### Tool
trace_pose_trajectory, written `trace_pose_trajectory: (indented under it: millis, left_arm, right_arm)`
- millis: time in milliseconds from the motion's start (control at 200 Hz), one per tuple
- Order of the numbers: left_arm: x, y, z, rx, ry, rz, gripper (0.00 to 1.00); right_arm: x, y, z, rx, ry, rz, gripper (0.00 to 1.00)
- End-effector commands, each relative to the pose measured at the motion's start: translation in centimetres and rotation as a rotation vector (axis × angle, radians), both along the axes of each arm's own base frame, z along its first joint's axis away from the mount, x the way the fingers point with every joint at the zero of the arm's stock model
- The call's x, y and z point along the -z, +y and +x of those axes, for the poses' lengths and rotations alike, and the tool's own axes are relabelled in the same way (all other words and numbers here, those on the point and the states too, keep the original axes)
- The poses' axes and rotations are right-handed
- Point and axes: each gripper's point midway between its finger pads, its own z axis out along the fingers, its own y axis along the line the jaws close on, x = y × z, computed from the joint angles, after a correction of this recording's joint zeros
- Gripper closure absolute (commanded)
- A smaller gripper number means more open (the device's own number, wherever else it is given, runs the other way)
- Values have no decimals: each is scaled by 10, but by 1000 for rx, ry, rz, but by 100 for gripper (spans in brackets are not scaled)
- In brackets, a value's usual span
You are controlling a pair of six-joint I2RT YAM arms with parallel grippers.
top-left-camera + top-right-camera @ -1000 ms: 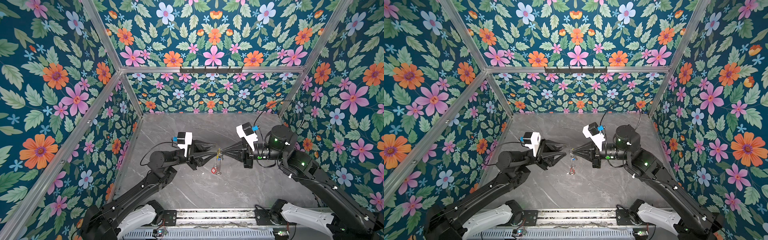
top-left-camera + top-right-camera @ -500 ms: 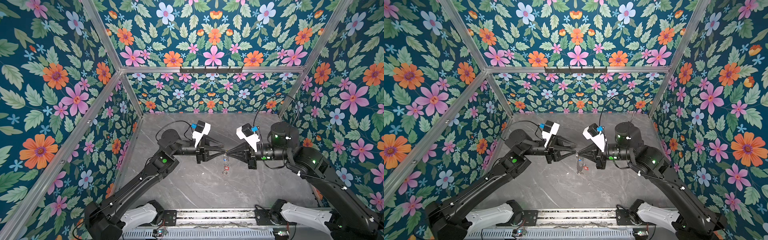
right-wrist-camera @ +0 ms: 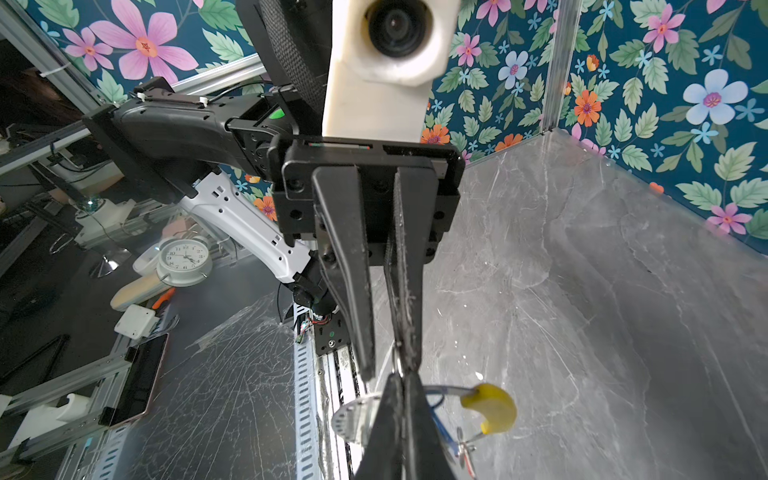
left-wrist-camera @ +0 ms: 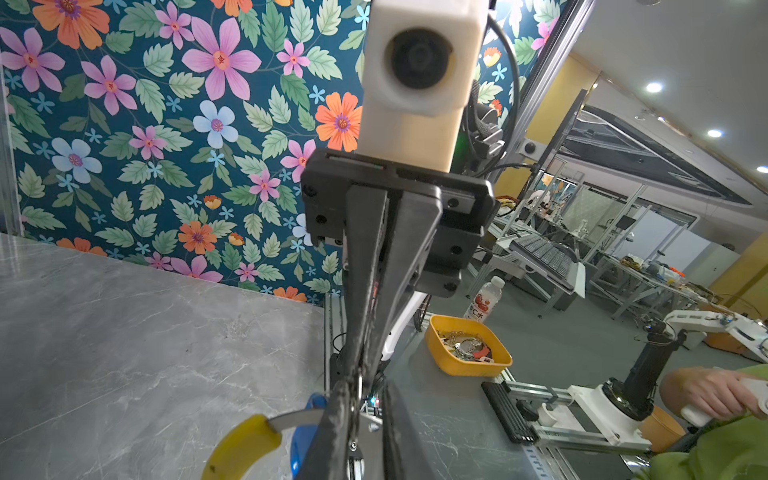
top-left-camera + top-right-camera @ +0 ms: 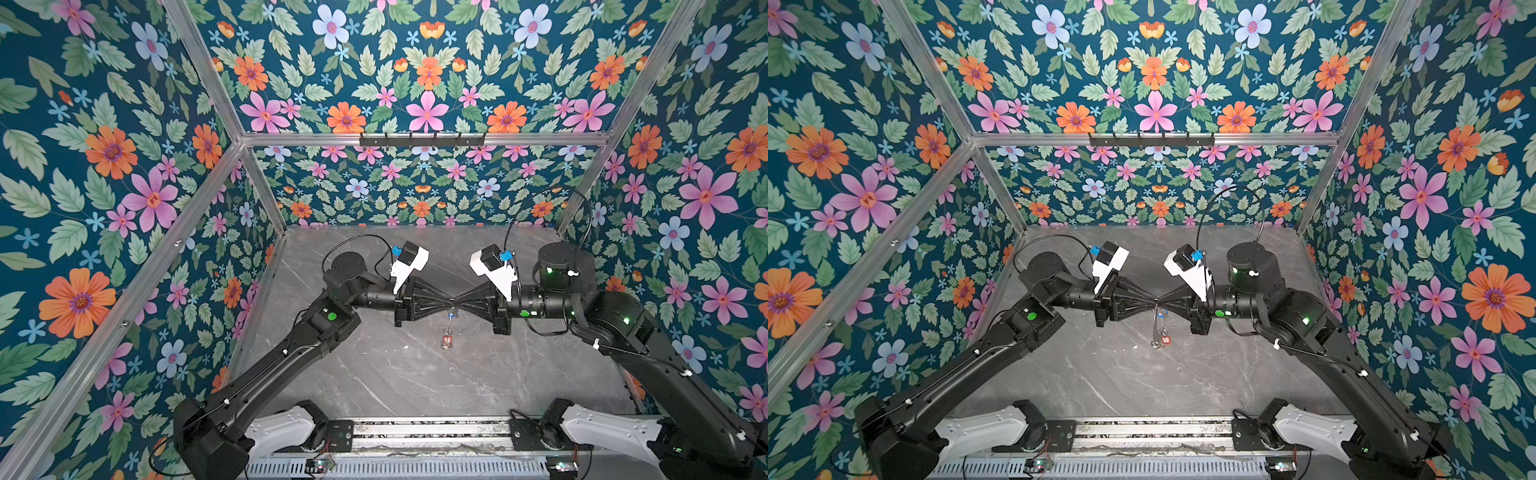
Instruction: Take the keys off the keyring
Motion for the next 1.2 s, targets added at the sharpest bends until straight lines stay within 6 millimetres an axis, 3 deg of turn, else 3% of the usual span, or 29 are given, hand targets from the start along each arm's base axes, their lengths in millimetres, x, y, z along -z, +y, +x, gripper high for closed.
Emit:
trace_pose_trajectory:
  millis: [0, 235, 340, 485, 585, 680, 910, 1010, 1200]
  left_arm:
    - [-5, 2, -7, 33, -28, -15, 85]
    - [-7, 3, -2, -16, -65, -30, 100]
    - [-8, 4, 0, -50, -94, -48, 100]
    - [-15, 9, 0, -85, -146, -105, 100]
    - [-20, 15, -3, -105, -190, -153, 100]
    - [-25, 21, -8, -115, -232, -200, 100]
    - [-30, 27, -16, -104, -272, -250, 100]
    - [-30, 28, -18, -96, -271, -260, 100]
    - [-33, 31, -17, -121, -274, -285, 100]
  right_arm:
    - [-5, 0, 7, 30, -30, 2, 100]
    - [-10, 4, 9, 27, -24, 28, 100]
    - [-20, 5, 10, 30, -36, 70, 100]
    - [-39, 1, 3, 34, -98, 171, 59]
    - [-42, -7, 0, 54, -142, 236, 48]
    - [-32, -8, -4, 45, -134, 258, 42]
    - [-7, 6, -25, -131, -47, 252, 39]
    - [0, 11, -23, -151, -22, 243, 38]
    - [3, 15, -22, -171, -2, 248, 53]
